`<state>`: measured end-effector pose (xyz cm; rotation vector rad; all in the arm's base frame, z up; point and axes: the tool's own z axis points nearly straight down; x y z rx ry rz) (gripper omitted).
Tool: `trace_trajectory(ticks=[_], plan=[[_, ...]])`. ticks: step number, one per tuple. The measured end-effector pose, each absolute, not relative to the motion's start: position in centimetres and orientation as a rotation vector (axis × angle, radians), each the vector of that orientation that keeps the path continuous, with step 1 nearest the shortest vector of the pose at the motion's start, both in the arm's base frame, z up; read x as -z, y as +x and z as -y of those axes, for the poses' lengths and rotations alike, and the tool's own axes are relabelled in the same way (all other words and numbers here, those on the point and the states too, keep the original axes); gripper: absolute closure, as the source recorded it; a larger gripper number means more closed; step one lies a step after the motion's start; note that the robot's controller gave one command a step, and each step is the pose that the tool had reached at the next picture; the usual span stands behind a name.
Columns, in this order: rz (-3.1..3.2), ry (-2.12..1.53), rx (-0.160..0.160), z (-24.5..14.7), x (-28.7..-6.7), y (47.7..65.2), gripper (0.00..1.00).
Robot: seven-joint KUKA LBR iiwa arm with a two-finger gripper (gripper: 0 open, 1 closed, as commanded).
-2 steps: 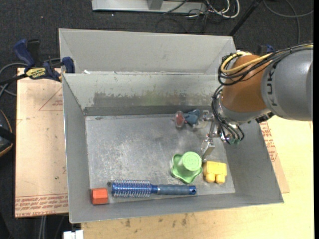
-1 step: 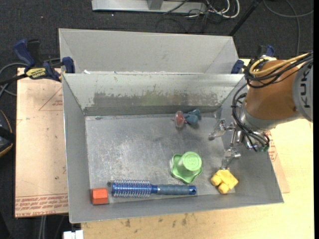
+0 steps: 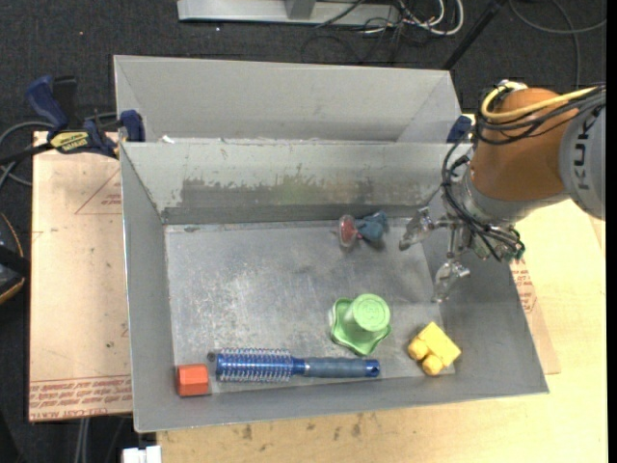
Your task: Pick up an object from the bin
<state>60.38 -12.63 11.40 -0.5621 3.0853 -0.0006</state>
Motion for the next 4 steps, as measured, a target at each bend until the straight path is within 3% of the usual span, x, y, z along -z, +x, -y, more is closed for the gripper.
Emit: trace_trajectory(ticks=[1, 2, 3, 4], plan=[[-3.099, -0.464, 0.001, 14.4, -12.5, 64.2, 0.0], [-3.132, -0.286, -0.008, 5.0, -13.9, 53.8, 0.0], [-3.074, -0.612, -0.003, 10.9, -7.4, 57.4, 0.0], [-2.968, -1.009, 0.004, 13.4, -12.1, 57.8, 0.0]])
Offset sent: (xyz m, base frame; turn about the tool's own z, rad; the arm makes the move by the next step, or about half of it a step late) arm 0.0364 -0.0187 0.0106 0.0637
